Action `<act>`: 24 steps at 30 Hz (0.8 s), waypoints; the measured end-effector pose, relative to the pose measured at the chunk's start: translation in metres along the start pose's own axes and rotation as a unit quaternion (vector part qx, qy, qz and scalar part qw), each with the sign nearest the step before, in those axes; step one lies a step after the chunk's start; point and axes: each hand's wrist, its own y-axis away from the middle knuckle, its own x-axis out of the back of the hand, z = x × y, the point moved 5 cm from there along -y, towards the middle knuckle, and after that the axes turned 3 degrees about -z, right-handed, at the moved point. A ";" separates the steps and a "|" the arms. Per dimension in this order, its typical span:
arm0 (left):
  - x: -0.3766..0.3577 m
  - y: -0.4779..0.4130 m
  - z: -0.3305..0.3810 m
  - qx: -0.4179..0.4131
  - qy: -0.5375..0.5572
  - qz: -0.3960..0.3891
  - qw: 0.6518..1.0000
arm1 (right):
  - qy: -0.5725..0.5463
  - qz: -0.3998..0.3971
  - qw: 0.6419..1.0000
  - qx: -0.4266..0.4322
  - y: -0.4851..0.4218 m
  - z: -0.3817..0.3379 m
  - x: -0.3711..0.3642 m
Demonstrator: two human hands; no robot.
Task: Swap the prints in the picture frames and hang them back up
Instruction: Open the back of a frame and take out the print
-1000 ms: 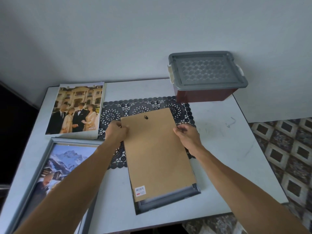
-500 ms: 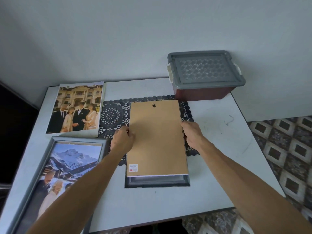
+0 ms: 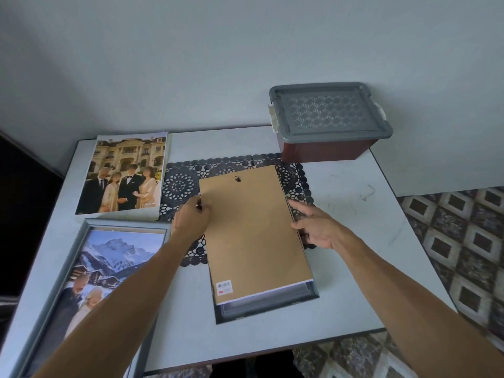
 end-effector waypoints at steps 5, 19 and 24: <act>0.000 -0.009 -0.002 0.059 0.143 0.017 0.988 | -0.007 -0.001 1.000 0.000 0.004 0.001 -0.001; 0.007 -0.038 -0.017 0.123 0.288 -0.035 0.949 | -0.002 0.050 0.999 0.005 -0.005 0.001 0.002; 0.008 -0.052 -0.018 0.129 0.264 -0.012 0.956 | 0.034 0.136 0.989 0.053 -0.006 0.005 0.003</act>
